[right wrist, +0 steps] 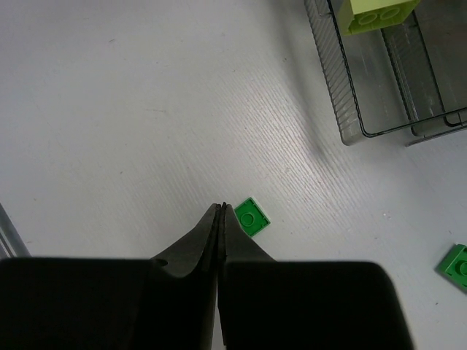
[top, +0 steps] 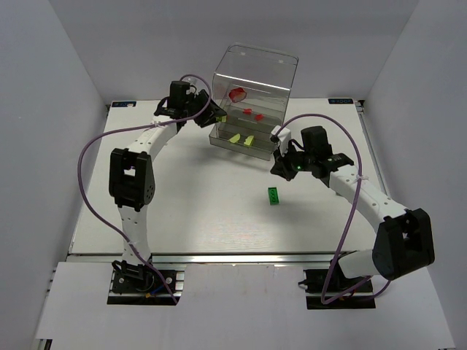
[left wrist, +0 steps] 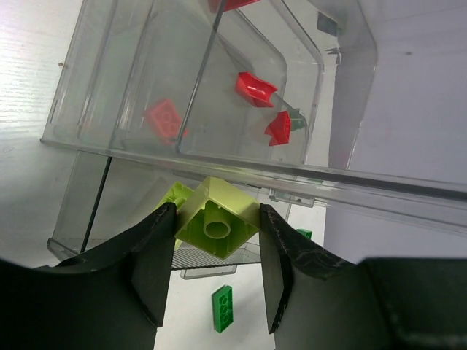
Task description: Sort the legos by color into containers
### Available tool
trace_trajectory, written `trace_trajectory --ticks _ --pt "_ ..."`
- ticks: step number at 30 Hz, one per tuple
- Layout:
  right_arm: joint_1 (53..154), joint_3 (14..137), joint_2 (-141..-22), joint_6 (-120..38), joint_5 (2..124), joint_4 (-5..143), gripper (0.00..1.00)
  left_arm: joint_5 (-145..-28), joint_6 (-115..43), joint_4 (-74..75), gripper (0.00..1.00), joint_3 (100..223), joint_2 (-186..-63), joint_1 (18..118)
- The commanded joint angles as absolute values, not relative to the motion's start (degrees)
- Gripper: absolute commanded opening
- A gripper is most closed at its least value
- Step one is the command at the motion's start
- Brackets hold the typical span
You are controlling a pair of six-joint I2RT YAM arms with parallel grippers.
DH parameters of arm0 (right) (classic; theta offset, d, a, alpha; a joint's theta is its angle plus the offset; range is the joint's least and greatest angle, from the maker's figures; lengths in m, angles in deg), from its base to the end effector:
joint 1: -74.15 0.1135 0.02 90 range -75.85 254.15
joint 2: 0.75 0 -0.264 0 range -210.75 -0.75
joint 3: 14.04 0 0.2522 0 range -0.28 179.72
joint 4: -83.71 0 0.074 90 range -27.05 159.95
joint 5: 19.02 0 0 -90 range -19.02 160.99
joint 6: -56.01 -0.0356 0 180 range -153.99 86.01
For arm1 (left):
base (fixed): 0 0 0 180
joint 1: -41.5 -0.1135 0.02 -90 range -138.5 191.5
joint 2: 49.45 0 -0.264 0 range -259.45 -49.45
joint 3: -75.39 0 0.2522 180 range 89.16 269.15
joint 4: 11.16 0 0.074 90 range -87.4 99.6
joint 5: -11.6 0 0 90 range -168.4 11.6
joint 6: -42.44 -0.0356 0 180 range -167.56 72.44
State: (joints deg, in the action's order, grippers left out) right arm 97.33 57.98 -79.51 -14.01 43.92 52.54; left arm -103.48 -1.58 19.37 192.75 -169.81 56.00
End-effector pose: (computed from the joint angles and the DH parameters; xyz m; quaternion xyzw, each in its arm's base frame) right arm 0.2716 0.1339 0.2779 -0.4168 0.7745 0.2220 0.4209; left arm 0.4743 -0.1383 0.2694 -0.1344 0.8556 -0.3978 0.3026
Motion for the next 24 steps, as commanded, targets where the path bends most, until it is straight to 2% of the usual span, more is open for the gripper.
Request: trace_trajectory --ticks 1,3,4,6,8,9,10,13,16,24 --pt "96.65 59.66 -78.09 -13.78 43.92 54.22 0.00 -102.74 -1.42 19.91 0.17 194.36 -167.93 56.70" --pt "96.74 59.83 -78.26 -13.69 43.74 54.22 0.00 -102.57 -1.42 20.09 0.19 194.54 -168.54 56.71" --pt "96.57 59.83 -78.27 -13.69 43.74 54.22 0.00 -102.39 -1.42 20.09 0.23 194.62 -168.81 56.71" --pt "96.65 60.01 -78.53 -13.43 43.83 54.13 0.00 -102.04 -1.42 20.44 0.31 194.62 -169.24 57.23" --pt "96.56 60.19 -78.71 -12.99 43.74 53.70 0.01 -101.95 -1.42 20.61 0.45 194.62 -169.42 57.23" --pt "96.56 60.19 -78.79 -12.90 43.65 53.69 0.05 -101.86 -1.42 20.88 0.50 194.54 -169.34 57.23" --pt "96.65 60.10 -78.88 -12.73 43.65 53.43 0.17 -101.86 -1.50 20.88 0.53 194.45 -169.34 57.76" --pt "96.48 60.19 -78.97 -12.29 43.30 52.73 0.37 -102.12 -1.42 20.79 0.56 193.49 -169.16 57.76" --pt "96.56 60.01 -79.06 -12.11 42.43 52.64 0.47 -102.30 -1.24 20.09 0.57 193.13 -168.81 57.76" --pt "96.48 61.06 -79.76 -10.71 41.19 51.15 0.59 -103.00 -1.15 19.21 0.63 192.52 -168.02 57.76"
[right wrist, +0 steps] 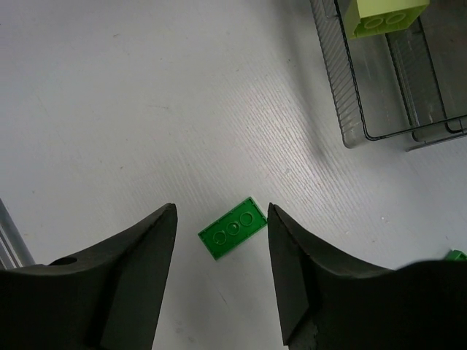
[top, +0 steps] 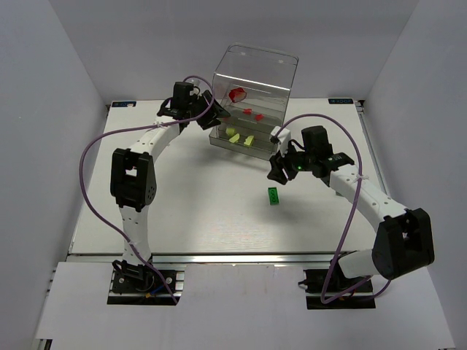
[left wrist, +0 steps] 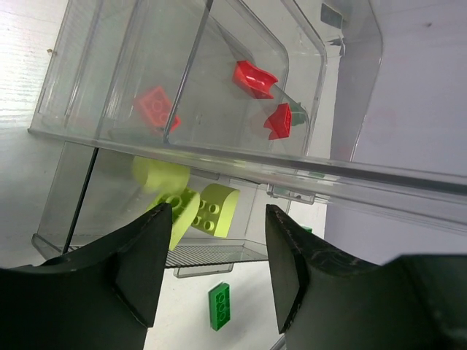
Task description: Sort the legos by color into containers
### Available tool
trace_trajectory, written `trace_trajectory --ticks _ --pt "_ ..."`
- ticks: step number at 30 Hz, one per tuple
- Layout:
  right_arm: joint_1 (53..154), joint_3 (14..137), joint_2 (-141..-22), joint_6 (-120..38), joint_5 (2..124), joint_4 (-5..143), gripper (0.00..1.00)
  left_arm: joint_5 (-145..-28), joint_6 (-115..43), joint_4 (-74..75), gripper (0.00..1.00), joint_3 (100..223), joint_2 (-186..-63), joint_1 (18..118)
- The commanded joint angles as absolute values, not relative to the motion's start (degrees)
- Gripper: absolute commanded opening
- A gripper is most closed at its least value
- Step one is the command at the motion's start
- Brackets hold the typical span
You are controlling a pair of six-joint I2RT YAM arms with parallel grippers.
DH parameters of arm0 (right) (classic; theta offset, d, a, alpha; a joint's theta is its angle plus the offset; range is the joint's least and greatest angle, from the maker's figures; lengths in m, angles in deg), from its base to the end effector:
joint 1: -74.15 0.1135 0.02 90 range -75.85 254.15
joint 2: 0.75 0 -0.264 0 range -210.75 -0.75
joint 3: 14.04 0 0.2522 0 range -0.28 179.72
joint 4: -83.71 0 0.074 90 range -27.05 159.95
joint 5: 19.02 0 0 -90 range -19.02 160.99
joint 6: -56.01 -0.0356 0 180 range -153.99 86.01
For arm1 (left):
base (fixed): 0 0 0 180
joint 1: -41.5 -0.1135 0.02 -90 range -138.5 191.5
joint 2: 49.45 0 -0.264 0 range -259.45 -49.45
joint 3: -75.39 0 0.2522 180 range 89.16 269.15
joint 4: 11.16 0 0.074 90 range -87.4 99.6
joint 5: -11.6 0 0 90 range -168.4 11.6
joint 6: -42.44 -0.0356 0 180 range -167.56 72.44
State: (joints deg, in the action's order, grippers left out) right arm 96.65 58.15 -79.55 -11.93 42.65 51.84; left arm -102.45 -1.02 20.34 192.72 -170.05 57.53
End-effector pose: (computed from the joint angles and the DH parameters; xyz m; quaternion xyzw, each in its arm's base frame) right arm 0.2723 0.1311 0.2779 -0.4295 0.7677 0.2220 0.4205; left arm 0.4705 -0.1503 0.2656 -0.1349 0.8615 -0.3932 0.2916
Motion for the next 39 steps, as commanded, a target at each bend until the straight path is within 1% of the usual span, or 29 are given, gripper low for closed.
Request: trace_trajectory --ticks 1,3,5,6,8,9,10,11,12,13,14,15,16,17,18,19,20,21,22,23,24,26,28,29,30,35,37,39 --pt "96.48 61.06 -79.85 -10.44 40.93 50.97 0.59 -103.09 -1.24 19.21 0.64 192.51 -167.84 57.76" --pt "96.48 61.42 -80.11 -10.26 40.75 50.71 0.59 -103.27 -1.15 19.03 0.66 191.90 -167.67 57.76" --pt "96.48 61.50 -80.29 -9.56 39.96 50.27 0.60 -103.53 -0.98 17.99 0.67 190.85 -166.97 57.76" --pt "96.48 61.59 -80.46 -9.21 39.09 49.92 0.60 -103.88 -0.80 17.46 0.66 189.10 -166.53 57.76" --pt "96.48 61.94 -80.46 -7.02 37.51 49.04 0.58 -104.32 -0.10 15.01 0.61 186.99 -164.25 57.76" --pt "96.48 61.94 -80.38 -5.79 35.50 48.69 0.54 -104.67 -0.10 14.03 0.55 185.06 -163.28 57.76" --pt "96.48 61.86 -80.20 -4.39 34.43 48.42 0.49 -104.85 -0.10 13.42 0.39 184.09 -162.05 57.76" --pt "96.48 61.59 -80.11 -1.07 33.47 48.42 0.42 -105.03 -0.27 12.19 0.27 183.12 -160.74 57.24" --pt "96.39 60.98 -79.42 0.88 32.41 48.59 0.22 -105.38 -0.62 11.66 0.18 181.98 -157.68 57.23" --pt "96.39 60.54 -79.23 2.81 30.57 49.29 0.13 -106.34 -1.32 10.61 0.07 179.01 -155.91 56.54" --pt "96.39 60.19 -78.97 7.71 29.34 49.21 0.00 -107.13 -1.59 9.55 0.03 176.80 -153.80 56.53" --pt "96.47 60.01 -79.06 10.80 26.37 48.78 0.00 -107.92 -1.85 7.98 0.02 174.17 -148.91 56.53" --pt "96.56 60.45 -79.23 13.79 25.55 47.81 0.00 -108.19 -2.55 6.39 0.02 167.88 -145.90 56.01" --pt "96.74 61.06 -79.75 16.69 24.50 44.93 0.00 -107.76 -3.34 3.85 0.04 164.77 -142.82 56.00" --pt "96.91 61.93 -81.41 21.24 23.45 43.43 0.00 -107.75 -4.05 3.05 0.10 161.70 -140.27 56.00" --pt "97.26 64.64 -82.65 22.68 23.18 42.11 0.00 -107.40 -5.36 3.04 0.18 159.05 -135.02 56.00" --pt "97.53 66.23 -84.05 22.96 23.69 41.14 0.00 -106.79 -5.72 3.04 0.38 154.16 -132.80 56.00" --pt "97.97 68.25 -87.55 22.61 25.70 39.39 0.00 -106.26 -6.94 3.39 0.49 152.02 -130.60 56.00" --pt "98.58 72.36 -89.67 22.00 27.81 38.58 0.00 -105.56 -7.56 5.48 0.58 150.17 -126.92 56.00" --pt "98.85 74.49 -91.61 20.43 30.70 38.40 0.00 -103.99 -8.00 6.54 0.64 146.67 -125.14 56.00" --pt "100.59 76.43 -95.54 18.93 36.30 38.57 0.00 -103.02 -8.18 7.51 0.72 144.90 -123.56 56.00" --pt "102.87 81.88 -101.08 15.50 43.78 39.62 0.00 -100.30 -8.10 9.62 0.79 140.16 -118.90 56.00" --pt "103.85 86.96 -104.27 13.39 48.03 40.16 0.00 -98.79 -7.75 11.73 0.82 137.77 -115.22 56.00" --pt "104.82 88.38 -107.15 12.86 49.96 40.51 0.00 -98.00 -7.40 12.17 0.82 136.02 -114.06 56.00" --pt "105.78 89.53 -108.31 11.81 53.89 42.08 0.00 -97.65 -7.05 12.79 0.82 135.30 -113.36 56.00" --pt "107.90 94.80 -114.64 10.83 64.27 44.02 0.00 -95.10 -5.46 14.28 0.83 133.01 -109.84 56.00" --pt "108.95 94.90 -115.88 9.78 68.85 45.77 0.00 -94.13 -4.59 14.12 0.84 132.31 -109.05 56.00" --pt "109.39 94.12 -117.11 9.69 75.88 47.70 0.00 -93.78 -3.36 13.24 0.84 130.83 -107.90 56.00"
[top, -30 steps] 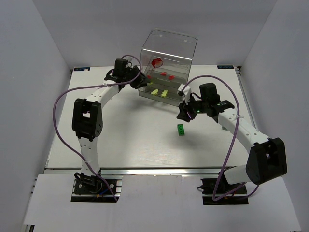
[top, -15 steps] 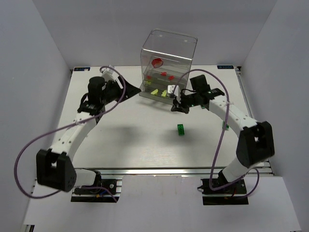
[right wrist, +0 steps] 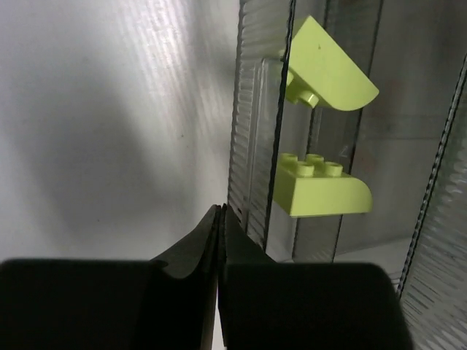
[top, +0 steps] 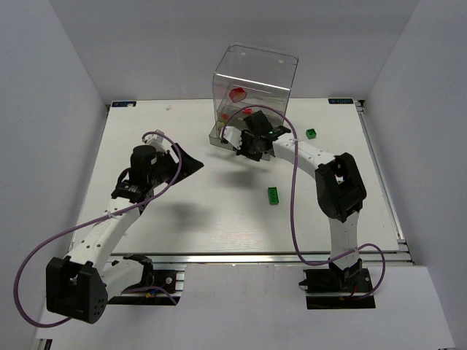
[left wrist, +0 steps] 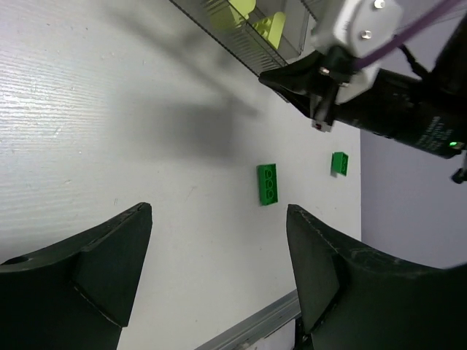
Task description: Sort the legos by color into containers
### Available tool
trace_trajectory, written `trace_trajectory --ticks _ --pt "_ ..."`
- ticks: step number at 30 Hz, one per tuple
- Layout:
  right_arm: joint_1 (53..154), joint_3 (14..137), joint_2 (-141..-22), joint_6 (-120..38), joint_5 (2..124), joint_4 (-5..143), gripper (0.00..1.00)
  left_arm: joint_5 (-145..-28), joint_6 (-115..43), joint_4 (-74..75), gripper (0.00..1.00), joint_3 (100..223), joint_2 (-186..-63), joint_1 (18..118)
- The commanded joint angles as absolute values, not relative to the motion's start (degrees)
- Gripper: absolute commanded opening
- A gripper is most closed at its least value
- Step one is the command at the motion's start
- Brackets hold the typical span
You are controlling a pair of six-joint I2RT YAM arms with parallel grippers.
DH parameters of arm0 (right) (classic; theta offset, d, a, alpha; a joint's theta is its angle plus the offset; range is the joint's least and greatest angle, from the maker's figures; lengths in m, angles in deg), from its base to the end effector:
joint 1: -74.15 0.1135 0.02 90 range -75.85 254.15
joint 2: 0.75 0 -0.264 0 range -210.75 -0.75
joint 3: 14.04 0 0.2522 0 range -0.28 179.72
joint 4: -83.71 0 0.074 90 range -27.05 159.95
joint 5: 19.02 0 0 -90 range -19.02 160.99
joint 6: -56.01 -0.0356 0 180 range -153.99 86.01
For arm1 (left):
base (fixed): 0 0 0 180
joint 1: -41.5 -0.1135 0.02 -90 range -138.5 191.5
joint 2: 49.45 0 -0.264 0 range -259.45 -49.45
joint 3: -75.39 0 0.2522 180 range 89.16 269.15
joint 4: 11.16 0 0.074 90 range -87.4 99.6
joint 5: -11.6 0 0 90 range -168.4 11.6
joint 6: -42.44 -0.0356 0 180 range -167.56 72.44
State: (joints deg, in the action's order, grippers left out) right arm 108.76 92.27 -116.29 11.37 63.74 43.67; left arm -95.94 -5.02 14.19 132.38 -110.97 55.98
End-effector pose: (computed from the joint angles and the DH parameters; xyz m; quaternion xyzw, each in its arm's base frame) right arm 0.3712 0.2616 0.2284 -0.6181 0.7028 0.0264 0.3513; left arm 0.2288 -0.0702 0.2719 -0.1333 0.8484 -0.3523 0.3720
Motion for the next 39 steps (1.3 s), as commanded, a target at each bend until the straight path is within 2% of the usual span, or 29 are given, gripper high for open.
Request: trace_trajectory --ticks 1,2,8,26,31,33,36,37,38,39 --pt "110.00 93.59 -117.46 9.17 78.34 51.11 0.00 -93.60 -3.00 12.97 0.84 130.47 -107.55 56.00" --pt "110.01 93.06 -117.90 9.16 82.46 52.62 0.00 -93.60 -2.65 12.71 0.84 129.94 -107.20 56.00" --pt "110.27 89.81 -118.34 12.14 88.45 60.52 0.00 -93.60 0.95 11.65 0.85 126.34 -103.69 56.00" --pt "109.31 89.37 -123.09 20.76 94.36 72.15 0.00 -95.53 10.45 3.04 0.86 117.37 -98.67 56.53" --pt "108.87 88.31 -121.16 20.15 90.60 70.58 0.00 -96.76 11.67 -1.87 0.86 116.75 -101.83 57.06" --pt "108.87 88.31 -118.02 18.74 83.06 63.65 0.00 -97.64 13.17 -6.26 0.84 116.23 -104.98 57.06" --pt "108.17 88.32 -113.35 16.03 65.95 50.20 0.00 -98.70 16.42 -15.13 0.68 114.65 -110.17 57.06" --pt "107.82 87.35 -109.33 14.80 59.01 48.70 0.00 -98.87 18.08 -17.50 0.58 114.47 -114.54 57.06" --pt "107.12 86.21 -107.03 13.39 56.07 46.60 0.00 -98.96 18.79 -22.14 0.40 114.55 -116.93 57.58" --pt "106.50 83.42 -102.92 11.12 53.09 45.70 0.25 -99.22 19.23 -23.93 0.33 115.16 -119.74 57.58"
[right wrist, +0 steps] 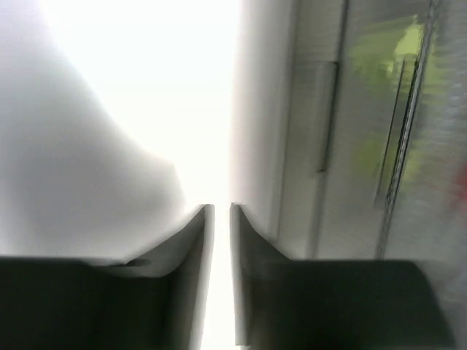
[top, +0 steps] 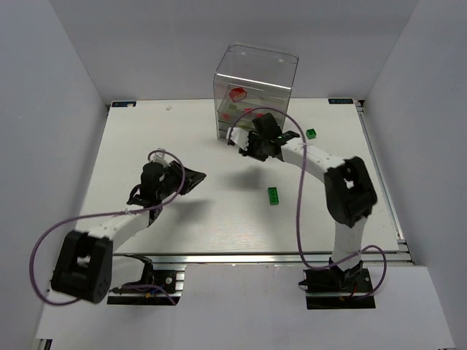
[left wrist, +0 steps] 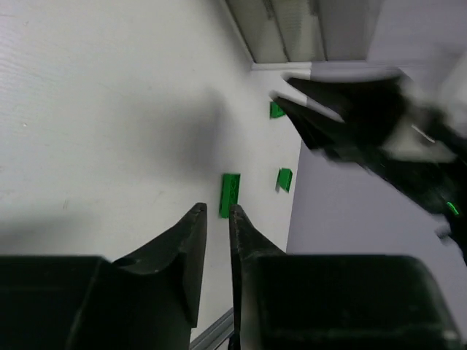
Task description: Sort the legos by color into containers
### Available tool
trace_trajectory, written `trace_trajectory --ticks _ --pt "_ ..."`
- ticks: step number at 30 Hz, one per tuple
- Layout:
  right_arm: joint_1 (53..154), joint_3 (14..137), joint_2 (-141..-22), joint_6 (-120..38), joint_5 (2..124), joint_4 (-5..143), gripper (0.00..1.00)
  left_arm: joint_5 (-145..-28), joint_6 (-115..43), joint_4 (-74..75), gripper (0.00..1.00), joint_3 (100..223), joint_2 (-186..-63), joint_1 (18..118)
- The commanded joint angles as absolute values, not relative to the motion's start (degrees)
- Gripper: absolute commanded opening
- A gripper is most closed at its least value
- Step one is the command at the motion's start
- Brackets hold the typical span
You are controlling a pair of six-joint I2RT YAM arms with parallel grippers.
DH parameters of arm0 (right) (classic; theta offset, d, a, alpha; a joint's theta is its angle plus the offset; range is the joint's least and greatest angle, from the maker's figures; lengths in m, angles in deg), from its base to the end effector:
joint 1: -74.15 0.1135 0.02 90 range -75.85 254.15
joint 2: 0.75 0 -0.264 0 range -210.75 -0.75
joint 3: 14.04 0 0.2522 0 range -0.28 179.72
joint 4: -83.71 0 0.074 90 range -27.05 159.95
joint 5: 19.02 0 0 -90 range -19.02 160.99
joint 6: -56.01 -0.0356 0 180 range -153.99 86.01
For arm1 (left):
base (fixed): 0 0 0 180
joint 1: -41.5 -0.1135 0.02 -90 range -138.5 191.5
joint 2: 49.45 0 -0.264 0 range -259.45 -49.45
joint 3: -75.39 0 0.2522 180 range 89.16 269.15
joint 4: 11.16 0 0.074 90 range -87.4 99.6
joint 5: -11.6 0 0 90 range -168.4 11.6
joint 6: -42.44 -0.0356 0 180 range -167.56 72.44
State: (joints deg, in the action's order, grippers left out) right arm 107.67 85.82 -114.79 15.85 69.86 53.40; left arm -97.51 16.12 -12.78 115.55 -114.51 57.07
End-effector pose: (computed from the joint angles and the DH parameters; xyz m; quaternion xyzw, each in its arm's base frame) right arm 0.3750 0.2492 0.2160 -0.6160 0.6862 -0.0460 0.3841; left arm 0.2245 -0.0747 0.2042 -0.2524 0.7893 -0.4526 0.3293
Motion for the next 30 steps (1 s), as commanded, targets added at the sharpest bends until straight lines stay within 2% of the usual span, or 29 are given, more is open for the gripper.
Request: trace_trajectory --ticks 1,2,4,5,7,8,9,10,11,13,17,22,30 --pt "106.23 81.56 -100.96 9.53 49.05 45.52 0.38 -99.49 20.02 -25.77 0.27 117.17 -125.33 57.59" --pt "104.84 79.54 -97.03 5.86 47.45 46.48 0.67 -99.75 20.20 -28.84 0.25 118.41 -128.44 57.59" --pt "103.95 73.67 -93.31 2.14 44.46 48.06 0.79 -100.19 21.25 -31.93 0.24 121.48 -137.28 58.11" --pt "102.73 72.33 -91.82 0.48 43.05 48.24 0.80 -101.32 21.69 -35.42 0.26 125.07 -140.56 58.72" --pt "100.96 69.61 -88.38 -3.99 39.20 47.19 0.73 -101.86 23.01 -37.91 0.31 129.12 -146.45 59.34" --pt "99.30 68.72 -87.42 -5.15 37.52 46.75 0.64 -102.21 23.45 -39.75 0.34 133.41 -151.88 60.13" --pt "98.24 67.84 -85.67 -6.56 36.28 46.75 0.28 -101.87 23.98 -40.11 0.40 135.54 -154.28 60.83" --pt "97.10 66.70 -84.87 -9.36 34.53 47.71 0.11 -101.51 24.94 -40.99 0.42 137.39 -156.39 60.84" --pt "96.39 64.86 -84.07 -10.60 33.64 48.24 0.00 -100.90 25.47 -42.74 0.44 140.97 -160.68 61.45" --pt "94.03 63.27 -81.70 -13.50 32.23 50.25 0.00 -100.46 27.40 -43.89 0.49 144.60 -164.48 61.97" --pt "90.59 61.68 -79.76 -19.48 29.59 51.67 0.00 -99.14 29.61 -42.85 0.53 153.82 -172.31 63.20" --pt "86.64 60.80 -78.97 -22.13 26.78 52.99 0.00 -95.19 30.13 -41.08 0.53 162.79 -178.73 64.26" --pt "82.41 59.75 -78.62 -21.69 25.02 53.87 0.00 -91.32 31.36 -42.40 0.51 167.90 -183.66 66.11"
